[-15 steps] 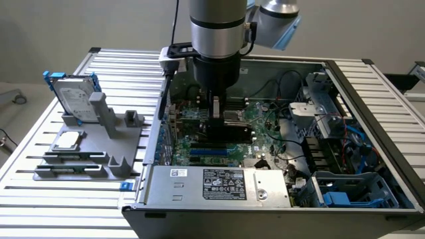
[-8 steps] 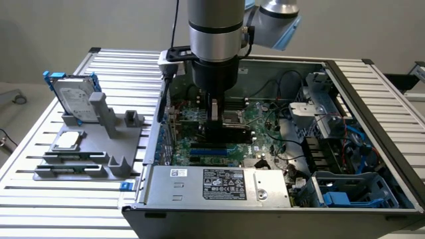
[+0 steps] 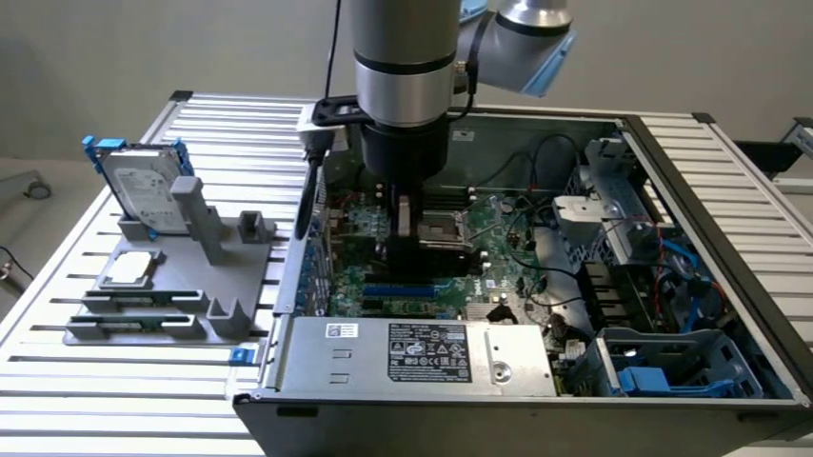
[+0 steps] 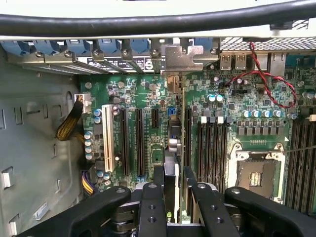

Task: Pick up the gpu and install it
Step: 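Insert the gpu into the slot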

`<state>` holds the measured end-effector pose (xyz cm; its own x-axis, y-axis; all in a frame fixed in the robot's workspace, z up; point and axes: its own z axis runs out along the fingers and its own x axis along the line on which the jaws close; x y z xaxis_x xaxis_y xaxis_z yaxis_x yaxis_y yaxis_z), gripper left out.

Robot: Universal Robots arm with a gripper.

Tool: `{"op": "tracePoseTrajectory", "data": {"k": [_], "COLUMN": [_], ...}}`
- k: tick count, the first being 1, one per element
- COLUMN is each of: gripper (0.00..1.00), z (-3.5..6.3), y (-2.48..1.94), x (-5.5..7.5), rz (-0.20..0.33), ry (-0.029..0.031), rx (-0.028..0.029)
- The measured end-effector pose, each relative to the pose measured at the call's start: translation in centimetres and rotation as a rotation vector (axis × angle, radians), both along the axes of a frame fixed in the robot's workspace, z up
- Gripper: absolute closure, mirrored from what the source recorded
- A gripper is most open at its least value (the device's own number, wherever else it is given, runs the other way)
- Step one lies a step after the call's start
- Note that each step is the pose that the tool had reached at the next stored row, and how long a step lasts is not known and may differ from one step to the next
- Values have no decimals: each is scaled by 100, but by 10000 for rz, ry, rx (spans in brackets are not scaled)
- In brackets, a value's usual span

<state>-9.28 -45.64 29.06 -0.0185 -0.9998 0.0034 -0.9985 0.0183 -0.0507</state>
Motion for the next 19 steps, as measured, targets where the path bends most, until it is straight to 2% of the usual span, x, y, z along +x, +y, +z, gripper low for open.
{"op": "tracePoseTrajectory", "data": {"k": [19], "gripper": [74], "z": [-130], "y": [-19], "x": [-22], "rz": [-4], "ry": [-6], "rx": [0]}}
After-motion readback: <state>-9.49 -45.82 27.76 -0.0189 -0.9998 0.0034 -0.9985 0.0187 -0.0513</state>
